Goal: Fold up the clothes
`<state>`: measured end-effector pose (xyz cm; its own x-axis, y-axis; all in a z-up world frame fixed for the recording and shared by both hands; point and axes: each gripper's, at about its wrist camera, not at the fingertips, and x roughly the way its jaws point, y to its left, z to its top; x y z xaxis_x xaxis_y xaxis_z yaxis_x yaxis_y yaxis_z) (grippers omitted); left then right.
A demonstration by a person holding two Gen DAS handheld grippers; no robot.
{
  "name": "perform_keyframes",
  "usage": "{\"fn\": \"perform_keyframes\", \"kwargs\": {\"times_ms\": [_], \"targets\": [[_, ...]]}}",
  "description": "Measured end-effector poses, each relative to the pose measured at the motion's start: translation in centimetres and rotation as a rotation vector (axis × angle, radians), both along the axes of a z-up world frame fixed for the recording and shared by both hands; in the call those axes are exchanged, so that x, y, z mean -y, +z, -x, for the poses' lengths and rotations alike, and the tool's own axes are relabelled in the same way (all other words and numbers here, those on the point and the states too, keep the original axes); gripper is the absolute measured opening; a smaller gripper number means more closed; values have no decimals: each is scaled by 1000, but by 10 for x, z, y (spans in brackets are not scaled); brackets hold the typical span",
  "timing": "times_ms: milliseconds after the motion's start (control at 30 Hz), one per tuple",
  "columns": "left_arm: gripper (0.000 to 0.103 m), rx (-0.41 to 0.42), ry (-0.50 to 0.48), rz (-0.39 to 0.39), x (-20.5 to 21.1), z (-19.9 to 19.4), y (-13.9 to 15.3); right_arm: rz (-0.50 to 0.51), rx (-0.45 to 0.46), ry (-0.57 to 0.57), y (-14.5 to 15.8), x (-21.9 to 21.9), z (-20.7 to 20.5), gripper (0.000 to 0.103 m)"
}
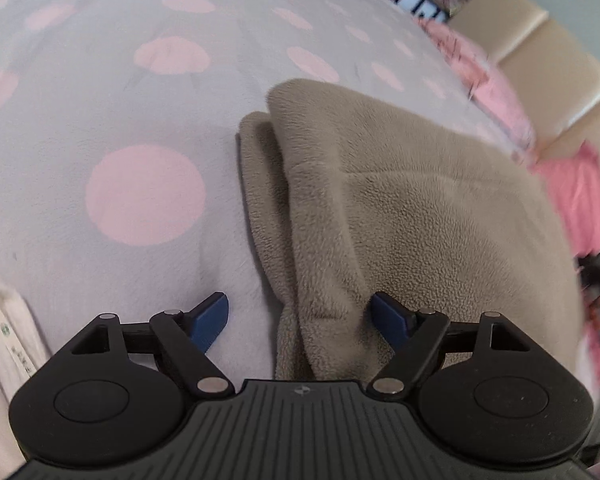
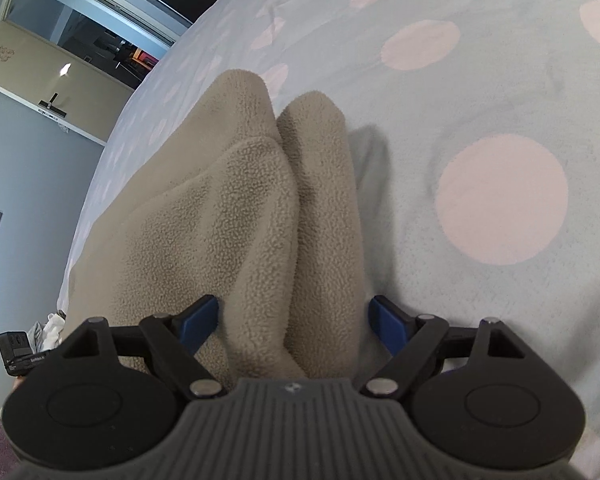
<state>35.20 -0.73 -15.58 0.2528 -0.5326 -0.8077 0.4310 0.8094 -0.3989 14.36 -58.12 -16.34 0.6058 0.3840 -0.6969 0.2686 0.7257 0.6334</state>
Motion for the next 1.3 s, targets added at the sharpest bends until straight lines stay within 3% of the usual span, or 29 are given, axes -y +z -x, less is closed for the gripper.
{"fn": "perform_keyframes", "kwargs": {"times_ms": [100, 267, 400, 567, 700, 767, 800, 900, 1033, 1167, 1267, 1300], "targets": [[76, 7, 4, -40, 7, 3, 3, 10, 5, -8, 1, -4, 0, 83], [68, 22, -3, -62, 13, 7, 7, 25, 17, -8, 6, -13, -3, 65], [45, 38, -38, -62, 17, 12, 13, 29, 26, -1, 9, -19, -7, 56], [39, 62, -68, -82, 25, 16, 17, 40, 37, 14, 12, -23, -11, 48], [41, 56, -73, -83, 25, 14, 18, 14, 25, 5, 9, -20, -12, 53], [57, 14, -42, -79, 18, 8, 18, -14, 5, -8, 7, -12, -10, 63], [69, -17, -17, -75, 12, 3, 16, -14, -3, -6, 6, -10, -10, 67], [72, -107, 27, 31, -7, -8, 6, -68, -15, -17, -2, -5, -9, 75], [74, -109, 39, 121, -17, -9, -4, -128, -9, -22, -12, -3, -12, 84], [72, -118, 58, 210, -20, -13, -13, -155, 18, -18, -18, -8, -19, 83], [60, -122, 62, 262, -18, -13, -18, -138, 43, -1, -17, -17, -27, 72], [48, -132, 63, 284, -17, -14, -20, -127, 46, 6, -16, -19, -29, 70]]}}
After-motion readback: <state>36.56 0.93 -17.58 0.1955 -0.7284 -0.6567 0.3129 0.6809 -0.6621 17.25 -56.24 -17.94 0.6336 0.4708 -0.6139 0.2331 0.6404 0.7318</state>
